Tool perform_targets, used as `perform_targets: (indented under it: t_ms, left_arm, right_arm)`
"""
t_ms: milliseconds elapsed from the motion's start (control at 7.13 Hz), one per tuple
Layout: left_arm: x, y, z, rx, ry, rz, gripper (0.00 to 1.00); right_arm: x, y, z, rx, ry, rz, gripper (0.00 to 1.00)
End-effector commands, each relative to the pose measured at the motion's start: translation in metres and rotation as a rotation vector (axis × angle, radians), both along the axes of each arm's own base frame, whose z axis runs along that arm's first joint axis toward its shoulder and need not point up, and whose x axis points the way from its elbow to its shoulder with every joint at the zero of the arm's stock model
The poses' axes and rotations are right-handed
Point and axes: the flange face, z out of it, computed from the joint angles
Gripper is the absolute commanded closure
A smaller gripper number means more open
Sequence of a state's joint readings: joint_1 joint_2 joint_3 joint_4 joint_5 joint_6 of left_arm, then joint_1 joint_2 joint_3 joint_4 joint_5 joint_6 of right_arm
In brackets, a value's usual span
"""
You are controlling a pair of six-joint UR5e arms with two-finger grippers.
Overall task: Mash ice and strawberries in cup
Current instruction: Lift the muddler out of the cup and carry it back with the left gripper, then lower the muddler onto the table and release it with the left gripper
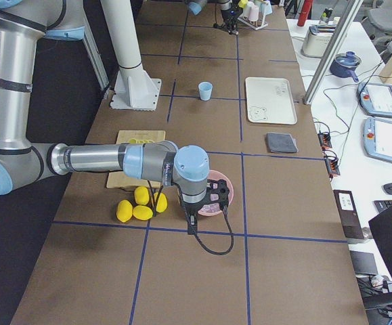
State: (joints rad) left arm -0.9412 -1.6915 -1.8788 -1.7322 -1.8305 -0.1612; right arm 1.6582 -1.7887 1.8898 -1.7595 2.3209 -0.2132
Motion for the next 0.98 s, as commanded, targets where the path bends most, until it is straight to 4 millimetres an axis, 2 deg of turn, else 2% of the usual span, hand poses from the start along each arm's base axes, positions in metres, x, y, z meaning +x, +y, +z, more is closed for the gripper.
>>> perform_targets:
  t_ms: [0,140,280,561,841]
  left_arm:
    - [-0.068,0.002,0.074,-0.231,-0.01,-0.212,0.92]
    - [-0.086,0.003,0.102,-0.389,0.052,-0.351,0.86]
    - [-0.094,0.014,0.118,-0.452,0.059,-0.4,0.86]
    - [-0.098,0.029,0.145,-0.466,0.084,-0.402,0.86]
    - [-0.09,0.029,0.184,-0.489,0.126,-0.367,0.84]
  right_arm:
    - [0.0,0.0,0.0,0.0,0.0,0.0,0.0]
    - [0.0,0.0,0.0,0.002,0.0,0.0,0.0]
    - [0.0,0.0,0.0,0.002,0.0,0.0,0.0]
    - [0.0,0.0,0.0,0.0,-0.002,0.0,0.0]
    - [0.0,0.0,0.0,0.0,-0.002,0.0,0.0]
